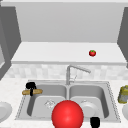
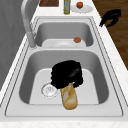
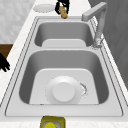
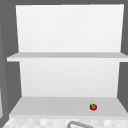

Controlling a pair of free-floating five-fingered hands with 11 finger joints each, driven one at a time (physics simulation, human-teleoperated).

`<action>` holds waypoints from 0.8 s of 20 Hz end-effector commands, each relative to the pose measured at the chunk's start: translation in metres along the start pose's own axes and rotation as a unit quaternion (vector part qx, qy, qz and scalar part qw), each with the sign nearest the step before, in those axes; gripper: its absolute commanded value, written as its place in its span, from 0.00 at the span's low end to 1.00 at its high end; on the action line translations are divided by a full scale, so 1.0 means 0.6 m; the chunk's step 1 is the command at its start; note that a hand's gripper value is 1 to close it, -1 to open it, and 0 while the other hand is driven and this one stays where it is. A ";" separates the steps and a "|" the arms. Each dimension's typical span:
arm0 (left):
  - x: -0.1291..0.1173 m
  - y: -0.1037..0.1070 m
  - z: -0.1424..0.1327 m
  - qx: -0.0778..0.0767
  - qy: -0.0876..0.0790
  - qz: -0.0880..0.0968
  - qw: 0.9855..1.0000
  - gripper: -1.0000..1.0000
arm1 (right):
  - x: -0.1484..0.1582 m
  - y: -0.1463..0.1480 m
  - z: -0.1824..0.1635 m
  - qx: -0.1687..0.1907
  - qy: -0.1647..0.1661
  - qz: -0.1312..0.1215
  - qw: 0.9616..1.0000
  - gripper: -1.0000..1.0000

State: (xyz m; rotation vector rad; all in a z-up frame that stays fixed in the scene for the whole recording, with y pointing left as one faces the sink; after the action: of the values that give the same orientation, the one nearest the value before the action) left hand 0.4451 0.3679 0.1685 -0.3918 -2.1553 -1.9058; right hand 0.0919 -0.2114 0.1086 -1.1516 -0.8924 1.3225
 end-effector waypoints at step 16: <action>0.113 0.045 0.210 0.000 0.006 0.002 1.000 1.00 | 0.000 0.000 0.000 0.000 0.000 0.000 1.000 0.50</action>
State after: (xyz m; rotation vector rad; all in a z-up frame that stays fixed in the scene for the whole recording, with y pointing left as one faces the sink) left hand 0.4012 0.4803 0.1962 -0.3949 -2.1474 -1.9075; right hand 0.0919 -0.2114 0.1086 -1.1516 -0.8924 1.3225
